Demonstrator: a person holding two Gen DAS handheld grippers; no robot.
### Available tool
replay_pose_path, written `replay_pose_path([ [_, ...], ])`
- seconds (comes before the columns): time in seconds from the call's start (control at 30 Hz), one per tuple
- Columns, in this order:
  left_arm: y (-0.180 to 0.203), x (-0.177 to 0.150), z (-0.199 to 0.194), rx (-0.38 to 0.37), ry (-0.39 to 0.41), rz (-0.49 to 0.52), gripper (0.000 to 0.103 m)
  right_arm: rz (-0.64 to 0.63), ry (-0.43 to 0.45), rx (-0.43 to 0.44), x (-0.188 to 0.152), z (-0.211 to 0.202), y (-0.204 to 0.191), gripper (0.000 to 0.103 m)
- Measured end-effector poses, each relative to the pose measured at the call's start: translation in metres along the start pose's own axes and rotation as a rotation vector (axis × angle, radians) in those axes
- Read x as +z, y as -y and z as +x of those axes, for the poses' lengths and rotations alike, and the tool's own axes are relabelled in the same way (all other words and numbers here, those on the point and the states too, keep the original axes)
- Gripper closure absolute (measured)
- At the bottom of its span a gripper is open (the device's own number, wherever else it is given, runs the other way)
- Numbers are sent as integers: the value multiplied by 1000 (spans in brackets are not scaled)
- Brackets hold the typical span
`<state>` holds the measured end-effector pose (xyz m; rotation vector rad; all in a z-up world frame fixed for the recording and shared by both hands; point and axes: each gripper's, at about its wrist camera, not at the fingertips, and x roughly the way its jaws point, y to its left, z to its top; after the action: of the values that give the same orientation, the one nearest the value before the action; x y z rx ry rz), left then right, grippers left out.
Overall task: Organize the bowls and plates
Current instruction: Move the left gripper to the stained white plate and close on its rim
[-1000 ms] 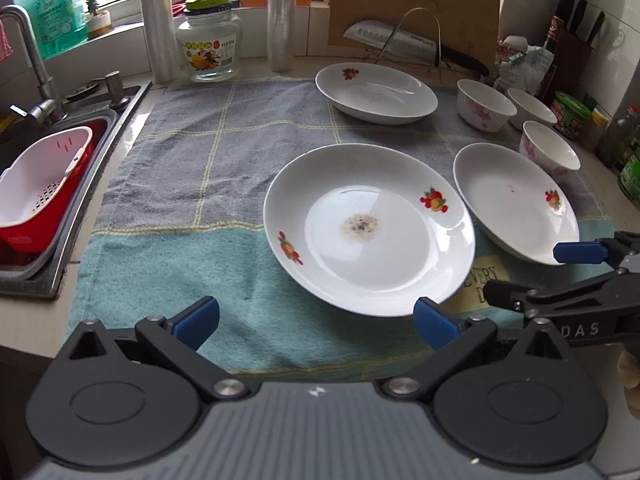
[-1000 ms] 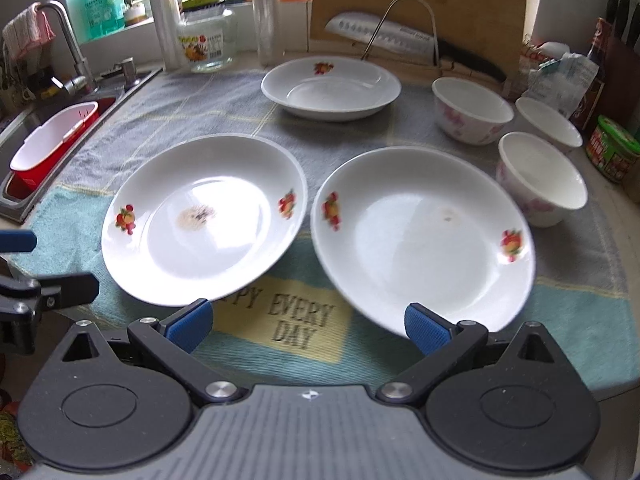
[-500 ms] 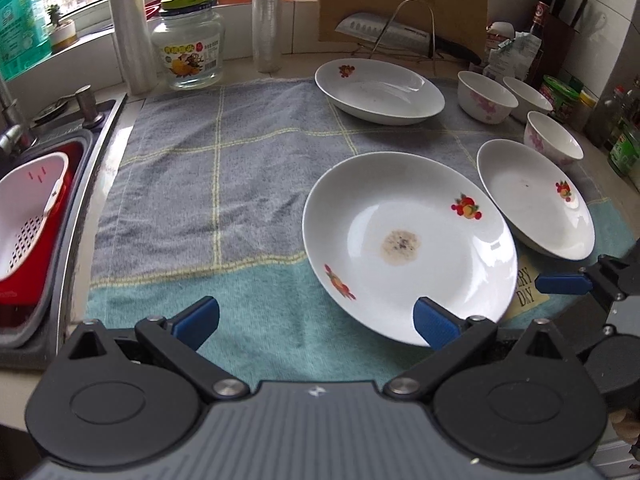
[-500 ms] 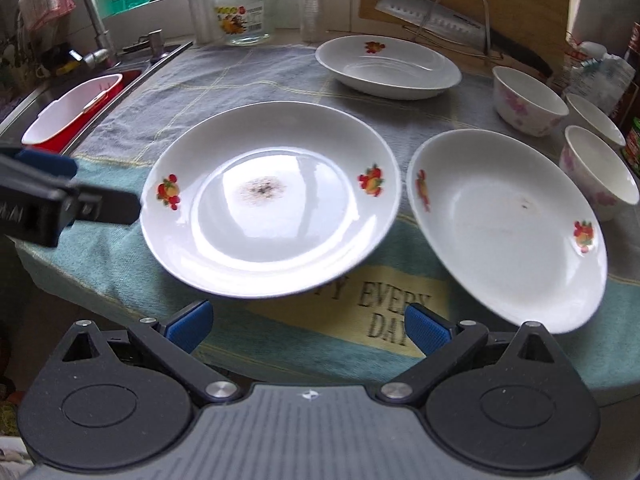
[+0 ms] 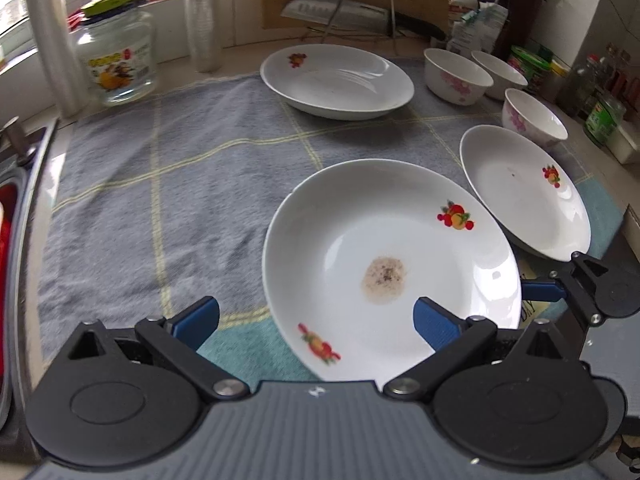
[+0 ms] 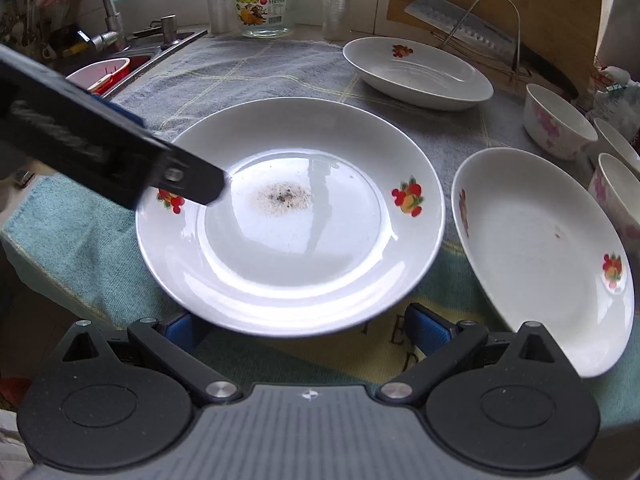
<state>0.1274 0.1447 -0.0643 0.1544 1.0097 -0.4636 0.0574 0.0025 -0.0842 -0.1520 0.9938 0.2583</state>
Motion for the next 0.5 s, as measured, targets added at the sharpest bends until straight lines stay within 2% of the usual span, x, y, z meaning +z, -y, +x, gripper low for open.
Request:
replay_pose_path([
  [0.5, 8, 17, 38, -99, -72, 129, 1, 12, 12, -9, 0, 1, -3, 0],
])
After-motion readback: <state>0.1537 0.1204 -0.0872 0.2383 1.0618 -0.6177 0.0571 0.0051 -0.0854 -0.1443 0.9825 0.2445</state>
